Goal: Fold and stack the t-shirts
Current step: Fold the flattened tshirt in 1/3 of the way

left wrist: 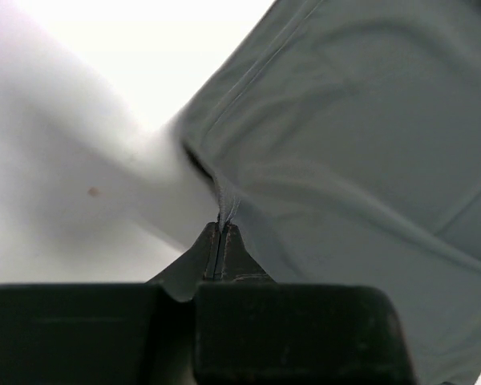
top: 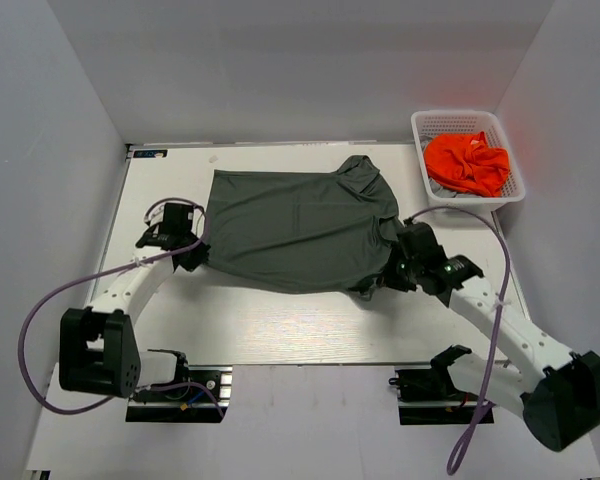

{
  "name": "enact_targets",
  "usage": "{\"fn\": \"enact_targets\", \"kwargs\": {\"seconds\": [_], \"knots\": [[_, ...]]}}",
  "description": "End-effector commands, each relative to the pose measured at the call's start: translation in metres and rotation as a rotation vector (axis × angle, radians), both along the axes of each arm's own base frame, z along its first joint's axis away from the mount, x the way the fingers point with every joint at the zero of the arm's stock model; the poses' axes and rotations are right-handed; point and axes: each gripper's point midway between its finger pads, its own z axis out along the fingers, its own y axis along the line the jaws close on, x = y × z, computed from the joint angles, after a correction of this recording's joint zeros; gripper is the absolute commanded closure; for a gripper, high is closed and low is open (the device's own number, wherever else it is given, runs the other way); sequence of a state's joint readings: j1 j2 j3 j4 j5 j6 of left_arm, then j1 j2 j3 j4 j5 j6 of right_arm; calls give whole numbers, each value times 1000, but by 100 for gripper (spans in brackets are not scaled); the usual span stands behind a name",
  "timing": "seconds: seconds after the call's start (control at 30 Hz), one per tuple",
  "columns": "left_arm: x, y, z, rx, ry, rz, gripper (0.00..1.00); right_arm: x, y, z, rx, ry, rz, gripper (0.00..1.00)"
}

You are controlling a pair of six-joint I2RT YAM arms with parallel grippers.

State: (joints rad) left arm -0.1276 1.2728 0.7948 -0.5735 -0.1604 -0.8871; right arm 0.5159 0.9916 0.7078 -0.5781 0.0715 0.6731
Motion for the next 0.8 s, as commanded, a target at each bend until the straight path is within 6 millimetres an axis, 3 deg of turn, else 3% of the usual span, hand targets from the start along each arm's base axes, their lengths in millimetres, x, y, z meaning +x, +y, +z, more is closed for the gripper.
{"fn": "enact_targets", "kwargs": {"seconds": [0.0,0.03,0.17,0.23,0.27,0.3,0.37,0.5,0.77], "knots": [[19,1,9,10,-15,3,100,40,0,29,-24,-88,-66,100],[27,0,14,8,-28,3,100,45,0,26,-39,-79,-70,100],[44,-1,14,18,-11,8,100,77,-4,45,-60,-113,-116,100],[56,0,20,25,-24,13,100,87,-6,39,-84,-91,-120,100],[58,-1,13,24,2,21,100,98,-6,53,-70,-120,-134,100],[65,1,18,35,-2,28,100,103,-7,44,-93,-94,-127,100],[71,5,18,58,4,42,100,115,-5,55,-77,-112,-122,100],[92,11,23,82,-5,67,100,138,-4,57,-76,-111,-104,100],[119,13,8,102,27,97,100,183,-4,45,-75,-70,-85,100]]}}
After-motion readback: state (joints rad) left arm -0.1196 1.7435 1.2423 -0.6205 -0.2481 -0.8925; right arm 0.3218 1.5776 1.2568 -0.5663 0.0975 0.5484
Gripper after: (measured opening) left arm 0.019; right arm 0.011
